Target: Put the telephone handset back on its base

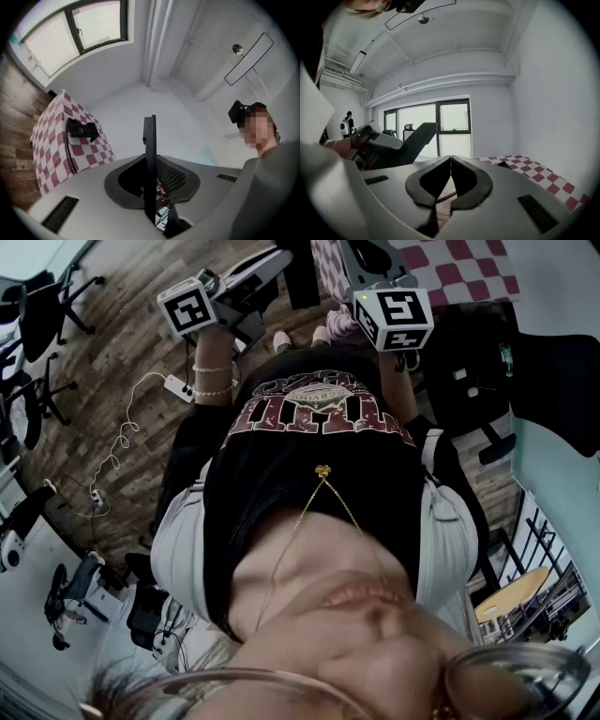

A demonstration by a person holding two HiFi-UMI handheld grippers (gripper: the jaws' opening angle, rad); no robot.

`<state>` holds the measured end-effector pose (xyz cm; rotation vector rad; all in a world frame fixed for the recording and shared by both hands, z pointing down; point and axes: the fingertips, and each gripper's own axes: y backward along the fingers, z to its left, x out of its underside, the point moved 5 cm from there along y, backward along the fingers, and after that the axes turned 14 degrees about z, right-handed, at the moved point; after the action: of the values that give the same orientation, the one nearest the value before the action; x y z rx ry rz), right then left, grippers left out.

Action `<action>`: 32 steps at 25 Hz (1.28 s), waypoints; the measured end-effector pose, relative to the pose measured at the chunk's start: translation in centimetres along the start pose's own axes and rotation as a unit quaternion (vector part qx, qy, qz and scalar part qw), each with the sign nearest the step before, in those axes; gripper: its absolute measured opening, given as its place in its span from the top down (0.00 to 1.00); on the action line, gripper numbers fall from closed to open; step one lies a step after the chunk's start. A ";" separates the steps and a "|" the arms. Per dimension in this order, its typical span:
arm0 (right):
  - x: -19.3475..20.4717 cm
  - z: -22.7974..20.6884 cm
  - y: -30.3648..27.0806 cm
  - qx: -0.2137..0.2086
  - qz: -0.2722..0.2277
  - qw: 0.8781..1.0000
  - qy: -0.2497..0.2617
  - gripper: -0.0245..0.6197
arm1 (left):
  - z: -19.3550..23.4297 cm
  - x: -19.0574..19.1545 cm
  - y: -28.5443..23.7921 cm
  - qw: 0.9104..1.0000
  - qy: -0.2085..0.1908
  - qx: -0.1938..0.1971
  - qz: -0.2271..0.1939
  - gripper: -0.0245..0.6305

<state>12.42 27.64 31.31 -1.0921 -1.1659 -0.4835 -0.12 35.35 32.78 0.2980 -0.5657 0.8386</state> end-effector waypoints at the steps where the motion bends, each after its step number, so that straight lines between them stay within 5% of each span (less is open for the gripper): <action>1: 0.0 0.0 -0.1 -0.001 0.002 1.000 0.000 0.93 | 0.0 0.0 0.0 1.000 0.000 -0.001 0.000 0.85; 32: 1.2 -2.7 -3.1 -0.075 0.013 0.997 -0.010 0.93 | 2.9 0.1 -0.8 0.997 0.029 -0.034 -0.059 0.85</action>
<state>11.74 24.22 33.77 -1.2426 -1.1456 -0.5475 -0.45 33.50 35.17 0.2414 -0.5172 0.7111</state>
